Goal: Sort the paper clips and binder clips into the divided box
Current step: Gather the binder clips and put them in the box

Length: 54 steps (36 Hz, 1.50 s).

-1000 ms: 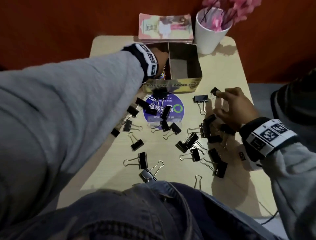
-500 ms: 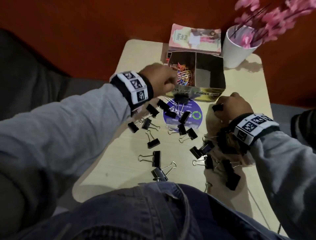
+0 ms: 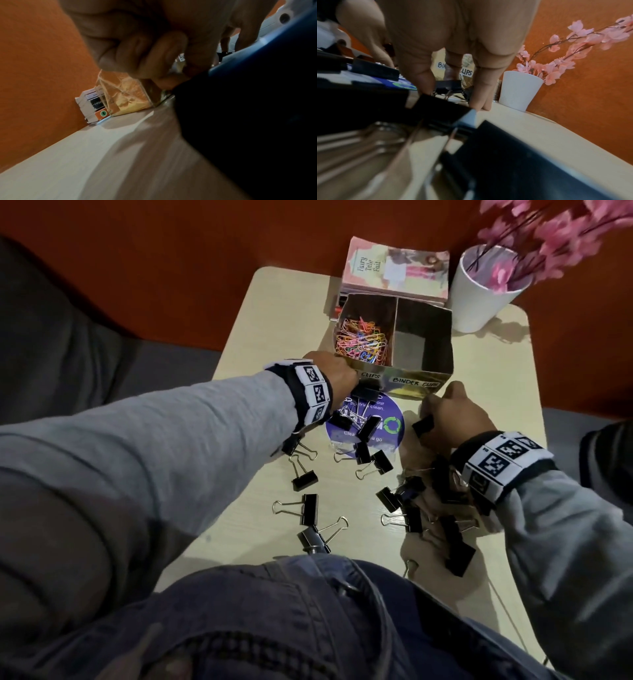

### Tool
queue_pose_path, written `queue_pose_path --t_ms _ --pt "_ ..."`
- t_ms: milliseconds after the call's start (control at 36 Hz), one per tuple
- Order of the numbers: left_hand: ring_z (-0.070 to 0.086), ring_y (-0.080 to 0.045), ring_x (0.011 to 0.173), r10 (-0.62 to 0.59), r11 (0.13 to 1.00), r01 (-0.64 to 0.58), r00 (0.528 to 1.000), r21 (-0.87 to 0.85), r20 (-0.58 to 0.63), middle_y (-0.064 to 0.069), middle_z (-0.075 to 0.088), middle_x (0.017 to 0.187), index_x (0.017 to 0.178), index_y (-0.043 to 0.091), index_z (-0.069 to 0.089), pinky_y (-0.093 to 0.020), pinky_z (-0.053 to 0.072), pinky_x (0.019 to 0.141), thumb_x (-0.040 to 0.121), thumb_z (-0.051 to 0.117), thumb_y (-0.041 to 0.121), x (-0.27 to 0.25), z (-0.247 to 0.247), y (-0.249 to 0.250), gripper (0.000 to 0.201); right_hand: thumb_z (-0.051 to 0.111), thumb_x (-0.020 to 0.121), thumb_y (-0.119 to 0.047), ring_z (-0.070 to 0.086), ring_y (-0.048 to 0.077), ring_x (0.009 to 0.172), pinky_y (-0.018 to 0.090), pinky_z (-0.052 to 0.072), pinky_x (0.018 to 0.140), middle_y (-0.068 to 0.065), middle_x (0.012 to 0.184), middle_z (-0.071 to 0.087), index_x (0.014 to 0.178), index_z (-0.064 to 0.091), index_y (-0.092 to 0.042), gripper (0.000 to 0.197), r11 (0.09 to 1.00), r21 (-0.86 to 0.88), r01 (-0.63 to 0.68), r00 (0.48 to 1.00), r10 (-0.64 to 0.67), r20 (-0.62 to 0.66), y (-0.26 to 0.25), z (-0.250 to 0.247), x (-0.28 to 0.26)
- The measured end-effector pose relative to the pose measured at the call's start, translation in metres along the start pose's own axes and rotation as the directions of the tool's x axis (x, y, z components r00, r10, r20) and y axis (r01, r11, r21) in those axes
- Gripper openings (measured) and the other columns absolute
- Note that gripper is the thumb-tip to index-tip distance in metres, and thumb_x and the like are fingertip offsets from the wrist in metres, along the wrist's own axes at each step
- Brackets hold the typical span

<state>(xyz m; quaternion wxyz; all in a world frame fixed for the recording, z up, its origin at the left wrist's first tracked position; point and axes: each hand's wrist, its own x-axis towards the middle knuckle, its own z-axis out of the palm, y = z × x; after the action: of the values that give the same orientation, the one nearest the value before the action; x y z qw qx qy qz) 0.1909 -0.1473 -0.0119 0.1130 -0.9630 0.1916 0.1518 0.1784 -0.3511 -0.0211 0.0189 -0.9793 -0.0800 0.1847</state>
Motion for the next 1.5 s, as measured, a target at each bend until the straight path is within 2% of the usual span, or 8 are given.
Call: queue_pose_path --t_ms 167,306,639,944,1167,1278,1361,1500 --pt "0.054 -0.024 0.106 0.119 0.992 -0.122 0.990 -0.038 -0.076 -0.005 0.052 0.118 0.110 0.015 0.062 -0.034 0.046 0.078 0.088 0.055 0.026 -0.006 0.012 -0.001 0.026 0.064 0.083 -0.020 0.059 0.040 0.093 0.037 0.047 0.080 0.017 0.128 0.036 0.112 0.058 -0.010 0.032 0.997 -0.032 0.071 0.997 -0.072 -0.026 -0.001 0.005 -0.005" --pt "0.051 -0.023 0.112 0.249 0.964 -0.259 0.960 -0.065 -0.129 -0.002 0.046 0.134 0.110 0.014 0.063 -0.038 0.050 0.085 0.087 0.056 0.023 -0.005 0.015 0.007 0.026 0.059 0.086 -0.020 0.060 0.040 0.097 0.039 0.047 0.080 0.016 0.133 0.037 0.117 0.060 -0.010 0.032 0.991 -0.072 0.116 0.993 -0.118 -0.028 -0.002 0.006 -0.006" --pt "0.053 -0.029 0.108 0.235 0.955 -0.253 0.964 -0.157 -0.124 -0.005 0.046 0.132 0.086 0.014 0.064 -0.043 0.050 0.084 0.081 0.061 0.020 -0.005 0.016 0.006 0.009 0.049 0.093 -0.037 0.044 0.041 0.118 0.046 0.043 0.094 0.014 0.135 0.031 0.144 0.025 -0.038 0.056 0.971 -0.155 0.180 0.984 -0.176 0.038 -0.027 0.009 0.003" --pt "0.045 -0.024 0.116 0.236 0.960 -0.246 0.968 -0.133 -0.087 -0.002 0.046 0.131 0.087 0.015 0.063 -0.037 0.045 0.086 0.083 0.062 0.022 -0.013 0.010 0.003 0.008 0.052 0.092 -0.032 0.052 0.040 0.115 0.045 0.046 0.092 0.014 0.131 0.037 0.137 0.044 -0.029 0.045 0.972 -0.131 0.194 0.981 -0.189 0.048 -0.019 0.006 0.000" --pt "0.053 -0.024 0.084 0.098 0.935 -0.134 0.987 -0.327 -0.125 -0.005 0.056 0.093 0.083 0.017 0.051 -0.031 0.038 0.067 0.085 0.055 0.011 -0.015 -0.009 0.011 0.007 0.048 0.092 -0.029 0.049 0.033 0.122 0.038 0.040 0.097 0.011 0.137 0.040 0.140 0.042 -0.030 0.048 0.978 0.033 0.205 0.978 -0.206 0.045 -0.001 0.009 -0.013" --pt "0.050 -0.021 0.075 0.103 0.918 -0.142 0.987 -0.371 -0.125 -0.002 0.055 0.087 0.109 0.019 0.050 -0.030 0.037 0.065 0.090 0.050 0.004 0.003 -0.013 0.039 0.024 0.053 0.088 -0.034 0.056 0.033 0.113 0.037 0.044 0.094 0.011 0.134 0.045 0.134 0.049 -0.024 0.048 0.980 0.170 0.107 0.990 -0.089 -0.108 0.003 0.011 -0.017" --pt "0.058 -0.029 0.087 0.145 0.957 -0.163 0.985 -0.241 -0.091 -0.010 0.061 0.101 0.129 0.013 0.046 -0.033 0.042 0.069 0.091 0.047 0.003 0.018 -0.016 0.056 0.039 0.056 0.085 -0.031 0.060 0.036 0.101 0.035 0.046 0.084 0.014 0.118 0.049 0.116 0.064 -0.021 0.034 0.986 0.139 0.094 0.994 -0.084 -0.074 0.006 0.012 -0.017" --pt "0.060 -0.037 0.106 0.171 0.985 -0.168 0.984 -0.044 0.056 -0.020 0.061 0.118 0.118 0.003 0.059 -0.037 0.045 0.078 0.089 0.054 0.007 0.037 -0.020 0.068 0.029 0.054 0.088 -0.027 0.056 0.039 0.100 0.033 0.037 0.075 0.018 0.115 0.047 0.116 0.063 -0.011 0.034 0.996 0.044 0.082 0.996 -0.081 -0.023 0.004 0.008 -0.017"
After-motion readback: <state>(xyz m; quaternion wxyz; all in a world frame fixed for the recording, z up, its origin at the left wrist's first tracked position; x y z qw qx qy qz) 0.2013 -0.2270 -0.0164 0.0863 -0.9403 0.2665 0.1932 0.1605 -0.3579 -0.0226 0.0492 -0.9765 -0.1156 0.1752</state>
